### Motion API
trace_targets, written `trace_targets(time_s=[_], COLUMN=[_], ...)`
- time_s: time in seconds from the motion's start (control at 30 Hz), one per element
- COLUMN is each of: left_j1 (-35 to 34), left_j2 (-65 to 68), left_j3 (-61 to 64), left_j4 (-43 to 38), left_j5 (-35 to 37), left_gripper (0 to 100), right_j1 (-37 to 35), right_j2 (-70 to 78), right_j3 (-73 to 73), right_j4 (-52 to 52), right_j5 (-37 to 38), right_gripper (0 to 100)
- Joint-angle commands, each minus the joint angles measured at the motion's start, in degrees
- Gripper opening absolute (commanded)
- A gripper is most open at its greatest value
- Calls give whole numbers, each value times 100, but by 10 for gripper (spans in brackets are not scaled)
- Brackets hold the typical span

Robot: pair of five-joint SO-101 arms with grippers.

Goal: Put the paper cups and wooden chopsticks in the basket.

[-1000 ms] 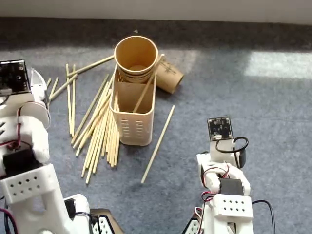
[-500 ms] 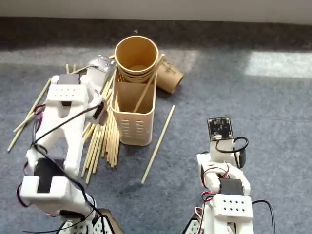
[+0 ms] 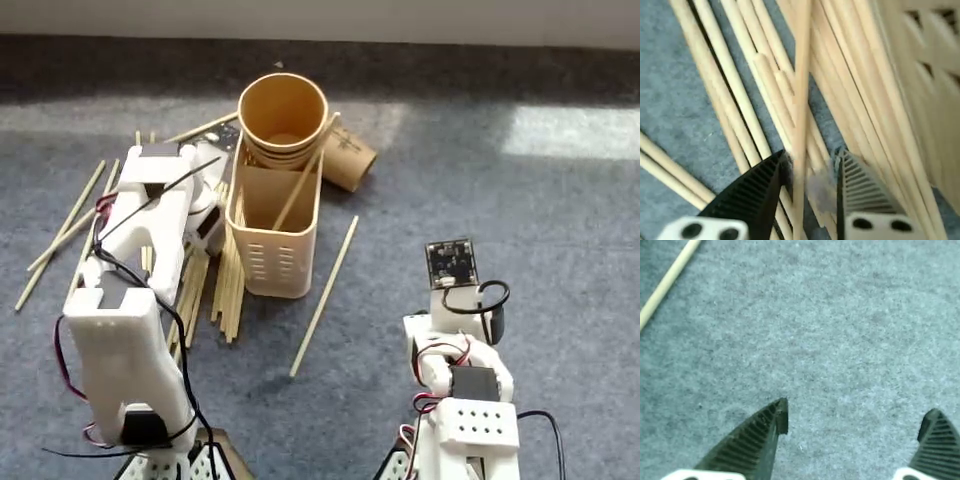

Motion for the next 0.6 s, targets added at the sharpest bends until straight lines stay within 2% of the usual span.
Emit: trace_targets(time_s=[0.0, 0.03, 0.2, 0.33, 0.47, 0.57], left_j1=[-286, -347, -629, -769, -769, -743], left_j2=[92, 92, 84, 84, 84, 84], left_j3=[-321, -391, -646, -1244, -2316, -3609], left_j4=[-211, -211, -123, 290, 941, 1697], left_j5=[-70, -70, -70, -70, -44, 88], left_gripper=[35, 5, 3, 3, 3, 3], right_j1=[48, 48, 48, 48, 48, 48], right_j2=[-57, -57, -57, -57, -57, -57], right_j3=[-31, -31, -31, -31, -31, -31], right_j4=[-101, -101, -101, -101, -101, -101], right_j5=[70, 70, 70, 70, 70, 70], right_gripper=[393, 393, 393, 393, 393, 393])
